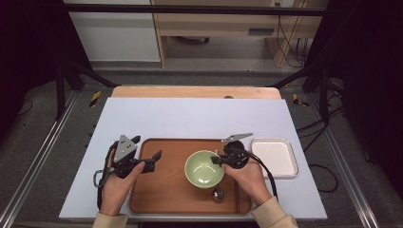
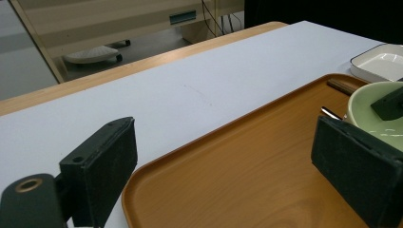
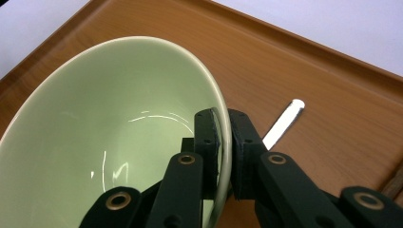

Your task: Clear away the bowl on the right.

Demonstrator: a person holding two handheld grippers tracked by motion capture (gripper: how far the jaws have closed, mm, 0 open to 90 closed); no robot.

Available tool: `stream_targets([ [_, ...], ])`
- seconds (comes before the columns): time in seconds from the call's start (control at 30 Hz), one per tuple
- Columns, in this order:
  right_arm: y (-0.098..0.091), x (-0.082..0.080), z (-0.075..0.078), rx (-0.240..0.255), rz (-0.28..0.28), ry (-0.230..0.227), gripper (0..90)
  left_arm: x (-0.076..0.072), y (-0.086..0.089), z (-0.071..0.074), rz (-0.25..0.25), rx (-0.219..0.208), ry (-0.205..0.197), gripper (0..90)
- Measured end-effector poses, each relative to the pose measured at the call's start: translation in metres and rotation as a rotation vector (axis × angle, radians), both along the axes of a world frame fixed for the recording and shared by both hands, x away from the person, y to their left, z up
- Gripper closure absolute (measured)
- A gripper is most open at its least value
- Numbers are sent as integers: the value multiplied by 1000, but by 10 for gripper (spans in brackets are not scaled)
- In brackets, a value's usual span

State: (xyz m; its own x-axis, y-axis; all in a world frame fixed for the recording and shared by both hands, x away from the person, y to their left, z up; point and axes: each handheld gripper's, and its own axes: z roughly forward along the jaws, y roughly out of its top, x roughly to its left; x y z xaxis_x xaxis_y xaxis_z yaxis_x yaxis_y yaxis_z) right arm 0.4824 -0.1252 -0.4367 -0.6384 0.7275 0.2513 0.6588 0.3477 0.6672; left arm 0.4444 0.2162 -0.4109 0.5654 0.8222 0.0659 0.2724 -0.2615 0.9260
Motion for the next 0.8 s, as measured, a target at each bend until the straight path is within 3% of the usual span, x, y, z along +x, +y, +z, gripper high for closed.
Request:
stream_targets([
  [0.8, 2, 4, -11, 9, 33, 41, 837, 0, -2, 0, -6, 7, 2, 78],
])
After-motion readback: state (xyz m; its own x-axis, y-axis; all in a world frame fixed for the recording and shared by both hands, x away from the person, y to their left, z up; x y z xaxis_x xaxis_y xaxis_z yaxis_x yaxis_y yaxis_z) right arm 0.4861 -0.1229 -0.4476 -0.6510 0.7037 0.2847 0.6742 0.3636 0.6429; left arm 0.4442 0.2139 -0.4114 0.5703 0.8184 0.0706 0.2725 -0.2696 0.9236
